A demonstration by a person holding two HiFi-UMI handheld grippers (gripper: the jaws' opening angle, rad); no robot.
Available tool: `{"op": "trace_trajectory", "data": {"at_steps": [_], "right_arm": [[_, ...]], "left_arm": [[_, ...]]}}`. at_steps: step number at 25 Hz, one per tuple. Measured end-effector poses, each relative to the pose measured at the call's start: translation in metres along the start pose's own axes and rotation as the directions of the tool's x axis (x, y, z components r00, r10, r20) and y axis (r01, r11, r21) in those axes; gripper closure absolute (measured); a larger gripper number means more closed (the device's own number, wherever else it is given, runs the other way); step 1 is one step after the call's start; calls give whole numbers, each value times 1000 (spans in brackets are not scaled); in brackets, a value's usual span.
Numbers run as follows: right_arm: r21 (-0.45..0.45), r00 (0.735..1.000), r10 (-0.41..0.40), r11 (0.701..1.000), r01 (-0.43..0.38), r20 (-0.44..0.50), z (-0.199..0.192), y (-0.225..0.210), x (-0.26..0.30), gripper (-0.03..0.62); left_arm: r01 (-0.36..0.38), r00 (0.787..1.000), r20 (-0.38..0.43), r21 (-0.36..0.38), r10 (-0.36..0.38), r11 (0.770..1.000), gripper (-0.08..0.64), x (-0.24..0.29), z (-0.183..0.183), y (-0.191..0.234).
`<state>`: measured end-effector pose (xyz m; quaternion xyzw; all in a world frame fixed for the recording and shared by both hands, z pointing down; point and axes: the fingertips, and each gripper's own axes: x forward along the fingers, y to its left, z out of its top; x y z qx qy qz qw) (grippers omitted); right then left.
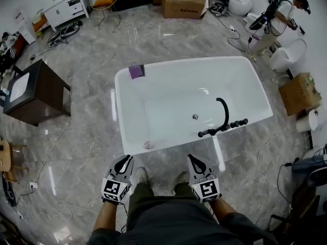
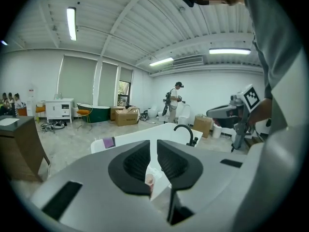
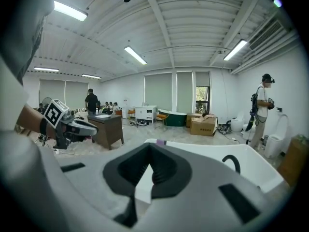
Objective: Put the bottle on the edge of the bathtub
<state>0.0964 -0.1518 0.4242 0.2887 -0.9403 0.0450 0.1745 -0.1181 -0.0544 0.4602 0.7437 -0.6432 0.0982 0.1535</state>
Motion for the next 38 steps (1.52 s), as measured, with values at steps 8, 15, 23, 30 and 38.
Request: {"op": "trace_trajectory", "data": {"at_steps": [8, 15, 23, 30, 38], "right_arm": [[3, 999, 2, 1000, -2, 34, 28, 5, -30, 592], [8, 999, 3, 1000, -4, 42, 33, 8, -43, 592], [0, 998, 8, 1000, -8, 59, 38, 6, -44, 592], [-8, 997, 21, 1000, -20, 77, 46, 8, -40, 592], [-10, 996, 24, 1000, -23, 81, 55, 12, -26, 592]], "left_arm": [[-72, 997, 33, -1, 72, 997, 560, -29, 39, -10], [-63, 997, 41, -16, 64, 998, 560, -38, 45, -22], [-58, 998, 38, -11, 58, 998, 560, -35, 43, -28], [-63, 997, 35, -3, 63, 998, 560, -34, 47, -28], [-78, 996, 35, 7, 78, 997, 560, -35, 46, -10]]}}
